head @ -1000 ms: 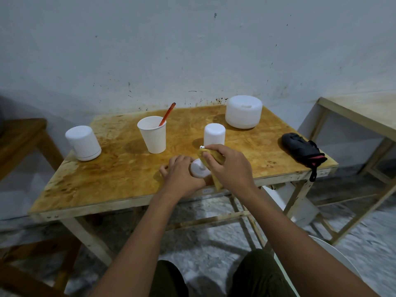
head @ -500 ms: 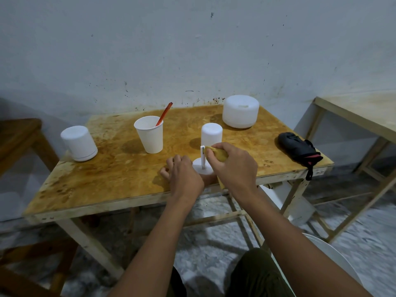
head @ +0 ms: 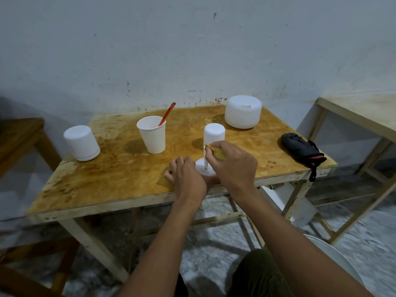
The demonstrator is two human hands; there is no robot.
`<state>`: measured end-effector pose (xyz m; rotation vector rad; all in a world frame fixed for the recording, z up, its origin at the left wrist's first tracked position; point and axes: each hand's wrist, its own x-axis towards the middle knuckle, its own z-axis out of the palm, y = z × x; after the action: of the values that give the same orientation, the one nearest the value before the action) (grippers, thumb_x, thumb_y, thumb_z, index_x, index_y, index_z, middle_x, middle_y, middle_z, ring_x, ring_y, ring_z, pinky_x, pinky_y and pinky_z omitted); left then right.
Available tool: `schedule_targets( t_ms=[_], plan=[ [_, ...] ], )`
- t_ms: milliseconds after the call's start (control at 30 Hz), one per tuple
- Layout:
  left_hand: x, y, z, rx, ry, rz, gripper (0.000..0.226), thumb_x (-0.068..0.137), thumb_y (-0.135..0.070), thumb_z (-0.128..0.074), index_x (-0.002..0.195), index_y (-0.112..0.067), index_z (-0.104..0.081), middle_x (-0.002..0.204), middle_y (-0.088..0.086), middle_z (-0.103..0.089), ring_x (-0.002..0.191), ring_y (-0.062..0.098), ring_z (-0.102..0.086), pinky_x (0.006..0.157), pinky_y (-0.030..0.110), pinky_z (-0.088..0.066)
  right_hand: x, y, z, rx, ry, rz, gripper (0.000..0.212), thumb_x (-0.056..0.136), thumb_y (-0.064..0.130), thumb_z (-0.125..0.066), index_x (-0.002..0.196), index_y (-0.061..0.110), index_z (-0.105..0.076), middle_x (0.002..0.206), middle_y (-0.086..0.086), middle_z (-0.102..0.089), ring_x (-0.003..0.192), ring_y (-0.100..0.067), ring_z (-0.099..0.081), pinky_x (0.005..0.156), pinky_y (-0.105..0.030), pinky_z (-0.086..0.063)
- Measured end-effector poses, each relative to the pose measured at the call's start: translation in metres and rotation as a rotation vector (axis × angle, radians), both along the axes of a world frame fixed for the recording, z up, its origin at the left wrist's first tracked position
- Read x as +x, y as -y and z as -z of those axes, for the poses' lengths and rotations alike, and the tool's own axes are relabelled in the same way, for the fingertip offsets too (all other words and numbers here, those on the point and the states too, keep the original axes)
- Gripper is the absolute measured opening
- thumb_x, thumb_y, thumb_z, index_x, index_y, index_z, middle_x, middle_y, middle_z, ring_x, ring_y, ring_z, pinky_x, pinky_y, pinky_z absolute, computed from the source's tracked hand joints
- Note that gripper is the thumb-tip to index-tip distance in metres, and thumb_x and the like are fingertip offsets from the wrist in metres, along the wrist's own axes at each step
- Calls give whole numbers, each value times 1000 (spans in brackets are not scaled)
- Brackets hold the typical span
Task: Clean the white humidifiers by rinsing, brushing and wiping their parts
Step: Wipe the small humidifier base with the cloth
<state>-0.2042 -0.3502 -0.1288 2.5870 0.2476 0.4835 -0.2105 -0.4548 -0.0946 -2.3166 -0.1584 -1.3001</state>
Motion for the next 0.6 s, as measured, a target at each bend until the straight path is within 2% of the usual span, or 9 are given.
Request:
schedule_targets(
  t_ms=[67, 233, 433, 600],
  plan=[
    [1, 1, 1, 0, -1, -4, 41, 76, -40, -80, 103, -25, -54, 125, -4, -51, 126, 19, -33, 103, 40, -23, 1, -1, 0, -10, -7, 2, 13, 79, 37, -75, 81, 25, -74, 71, 9, -72, 53, -11, -64, 42, -20, -36],
    [-1, 1, 1, -11, 33, 0, 25, 81, -20, -68, 103, -21, -56, 124, -1, -51, 126, 21, -32, 105, 41, -23, -1, 1, 12, -42, -35, 24, 14, 78, 38, -76, 79, 25, -73, 66, 8, -70, 49, -14, -62, 39, -21, -37],
    [-3, 1, 0, -22, 7, 14, 46, 75, -44, -78, 108, -22, -55, 127, -3, -49, 127, 20, -31, 104, 40, -22, 0, -1, 5, -14, -4, 15, 13, 78, 37, -78, 79, 25, -73, 67, 9, -70, 50, -11, -62, 43, -18, -33],
    [-4, 1, -1, -39, 14, 12, 39, 78, -38, -73, 108, -20, -55, 128, -1, -50, 128, 21, -31, 106, 42, -22, -2, 0, 9, -33, -84, 41, 15, 78, 40, -77, 79, 26, -73, 66, 8, -70, 51, -16, -63, 42, -22, -39]
  ],
)
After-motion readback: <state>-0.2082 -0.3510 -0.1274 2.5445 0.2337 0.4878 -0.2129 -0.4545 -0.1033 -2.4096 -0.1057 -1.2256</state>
